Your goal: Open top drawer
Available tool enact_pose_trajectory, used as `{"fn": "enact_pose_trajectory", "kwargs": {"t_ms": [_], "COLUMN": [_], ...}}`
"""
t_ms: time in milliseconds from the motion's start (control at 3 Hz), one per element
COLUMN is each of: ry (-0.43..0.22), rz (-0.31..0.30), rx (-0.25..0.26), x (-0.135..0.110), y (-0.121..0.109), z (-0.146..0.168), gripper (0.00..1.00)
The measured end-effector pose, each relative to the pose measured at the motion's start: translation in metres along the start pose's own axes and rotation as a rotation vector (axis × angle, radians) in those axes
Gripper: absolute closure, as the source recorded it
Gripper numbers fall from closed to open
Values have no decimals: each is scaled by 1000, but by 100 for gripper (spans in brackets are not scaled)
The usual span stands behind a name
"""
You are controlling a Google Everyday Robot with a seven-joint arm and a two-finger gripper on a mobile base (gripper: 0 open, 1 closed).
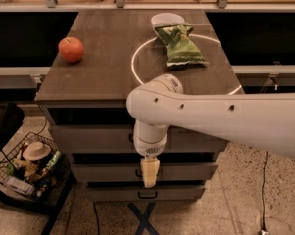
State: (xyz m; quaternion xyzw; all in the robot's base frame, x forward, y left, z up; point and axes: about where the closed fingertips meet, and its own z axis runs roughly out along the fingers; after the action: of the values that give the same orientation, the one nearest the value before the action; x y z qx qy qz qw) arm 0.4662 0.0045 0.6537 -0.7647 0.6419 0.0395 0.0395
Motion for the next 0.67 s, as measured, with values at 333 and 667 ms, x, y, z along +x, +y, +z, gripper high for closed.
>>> {"fn": "enact_pose_trajectory", "kwargs": {"t_ms": [333,667], "ry": [1,3], "rz": [-1,-1], "rx": [0,0], "x": [0,0], "y": [1,1], "z": [0,0], "gripper": [41,64]}}
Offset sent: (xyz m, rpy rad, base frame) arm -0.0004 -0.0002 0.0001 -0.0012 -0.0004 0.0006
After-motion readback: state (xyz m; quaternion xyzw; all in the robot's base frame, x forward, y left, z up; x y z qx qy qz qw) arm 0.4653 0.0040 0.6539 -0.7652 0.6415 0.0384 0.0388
